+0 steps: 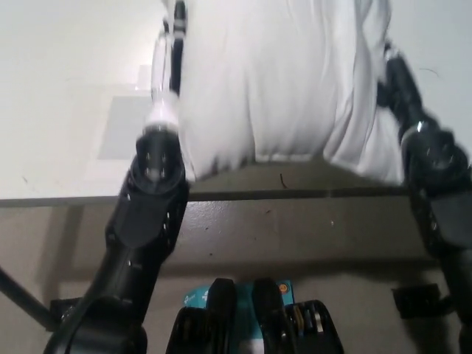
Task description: The robot uses both hands to lift the pillow and then drops it on the table
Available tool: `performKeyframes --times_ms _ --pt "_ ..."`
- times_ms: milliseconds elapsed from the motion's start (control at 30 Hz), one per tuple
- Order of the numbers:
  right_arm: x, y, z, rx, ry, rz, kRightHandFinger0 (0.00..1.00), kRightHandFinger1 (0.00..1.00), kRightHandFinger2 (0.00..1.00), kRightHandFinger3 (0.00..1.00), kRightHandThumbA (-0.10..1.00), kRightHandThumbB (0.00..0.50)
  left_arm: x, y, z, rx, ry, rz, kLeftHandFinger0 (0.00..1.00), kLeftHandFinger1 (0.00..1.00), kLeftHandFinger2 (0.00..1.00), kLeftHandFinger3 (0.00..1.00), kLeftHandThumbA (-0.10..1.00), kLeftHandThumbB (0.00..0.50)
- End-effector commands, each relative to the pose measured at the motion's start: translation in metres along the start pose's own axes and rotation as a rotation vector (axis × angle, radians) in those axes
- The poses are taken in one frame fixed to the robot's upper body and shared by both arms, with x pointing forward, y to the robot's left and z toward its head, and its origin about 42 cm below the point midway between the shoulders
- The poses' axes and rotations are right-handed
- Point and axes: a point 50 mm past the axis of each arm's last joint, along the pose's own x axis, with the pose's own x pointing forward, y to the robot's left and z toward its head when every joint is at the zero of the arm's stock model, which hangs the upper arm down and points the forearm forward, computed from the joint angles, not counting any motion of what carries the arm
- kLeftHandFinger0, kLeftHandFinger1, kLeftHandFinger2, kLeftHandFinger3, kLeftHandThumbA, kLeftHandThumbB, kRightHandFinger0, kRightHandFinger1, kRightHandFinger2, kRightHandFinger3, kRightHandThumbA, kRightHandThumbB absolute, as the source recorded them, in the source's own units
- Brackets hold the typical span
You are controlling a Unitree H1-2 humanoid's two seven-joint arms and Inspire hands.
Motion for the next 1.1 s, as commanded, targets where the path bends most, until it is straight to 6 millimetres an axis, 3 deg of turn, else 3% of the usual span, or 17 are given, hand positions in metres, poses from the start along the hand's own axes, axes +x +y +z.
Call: performKeyframes --times_ms 0,67,133,300,400,467,500,533,600,767,867,900,967,1067 --pt "-0.007 0.044 -0.015 0.014 -0.068 0.138 1.0 1.0 1.0 1.0 1.0 0.375 -0.023 -0.031 -0.024 -0.007 -0.026 -0.093 1.0 1.0 1.0 1.0 1.0 0.287" --pt "-0.011 0.05 -0.03 0.005 -0.036 0.152 1.0 1.0 1.0 1.0 1.0 0.372 -0.032 -0.028 -0.041 -0.001 0.01 -0.092 1.0 1.0 1.0 1.0 1.0 0.271" --pt "-0.017 0.05 -0.055 0.01 0.012 0.155 1.0 1.0 1.0 1.0 1.0 0.413 -0.045 -0.02 -0.067 0.025 0.069 -0.085 1.0 1.0 1.0 1.0 1.0 0.227" --pt "-0.014 0.042 -0.054 0.01 0.014 0.135 1.0 1.0 1.0 1.0 1.0 0.413 -0.046 -0.006 -0.079 0.082 0.088 -0.088 1.0 1.0 1.0 1.0 1.0 0.228" --pt "-0.012 0.035 -0.05 -0.003 -0.011 0.128 1.0 1.0 1.0 1.0 1.0 0.377 -0.047 0.005 -0.082 0.162 0.067 -0.1 1.0 1.0 1.0 1.0 1.0 0.173" --pt "-0.014 0.03 -0.047 -0.02 -0.027 0.125 1.0 1.0 1.0 1.0 1.0 0.368 -0.047 0.011 -0.082 0.217 0.059 -0.102 1.0 1.0 1.0 1.0 1.0 0.182" --pt "-0.014 0.027 -0.046 -0.026 -0.031 0.125 1.0 1.0 1.0 1.0 1.0 0.366 -0.047 0.012 -0.081 0.232 0.056 -0.103 1.0 1.0 1.0 1.0 1.0 0.185" --pt "-0.014 0.023 -0.036 -0.035 -0.047 0.141 1.0 1.0 1.0 1.0 1.0 0.408 -0.045 0.018 -0.076 0.253 0.019 -0.106 1.0 1.0 1.0 1.0 1.0 0.193" --pt "-0.014 0.021 -0.03 -0.037 -0.075 0.156 1.0 1.0 1.0 1.0 1.0 0.423 -0.043 0.02 -0.072 0.26 0.004 -0.108 1.0 1.0 1.0 1.0 1.0 0.172" --pt "-0.023 0.006 0.016 -0.118 -0.23 0.134 1.0 1.0 1.0 1.0 1.0 0.384 -0.032 0.036 -0.044 0.402 -0.117 -0.1 1.0 1.0 1.0 1.0 1.0 0.168" --pt "-0.031 -0.008 0.027 -0.155 -0.261 0.11 1.0 1.0 1.0 1.0 1.0 0.362 -0.029 0.047 -0.031 0.438 -0.149 -0.09 1.0 1.0 1.0 1.0 1.0 0.177" --pt "-0.032 -0.013 0.028 -0.173 -0.267 0.105 1.0 1.0 1.0 1.0 1.0 0.382 -0.029 0.05 -0.028 0.433 -0.15 -0.091 1.0 1.0 1.0 1.0 1.0 0.165" --pt "-0.041 -0.03 0.032 -0.239 -0.257 0.112 1.0 1.0 1.0 1.0 1.0 0.375 -0.029 0.07 -0.017 0.443 -0.155 -0.101 1.0 1.0 1.0 1.0 1.0 0.154" --pt "-0.053 -0.05 0.033 -0.276 -0.259 0.094 1.0 1.0 1.0 1.0 1.0 0.342 -0.032 0.092 -0.005 0.496 -0.193 -0.082 1.0 1.0 1.0 1.0 1.0 0.181"
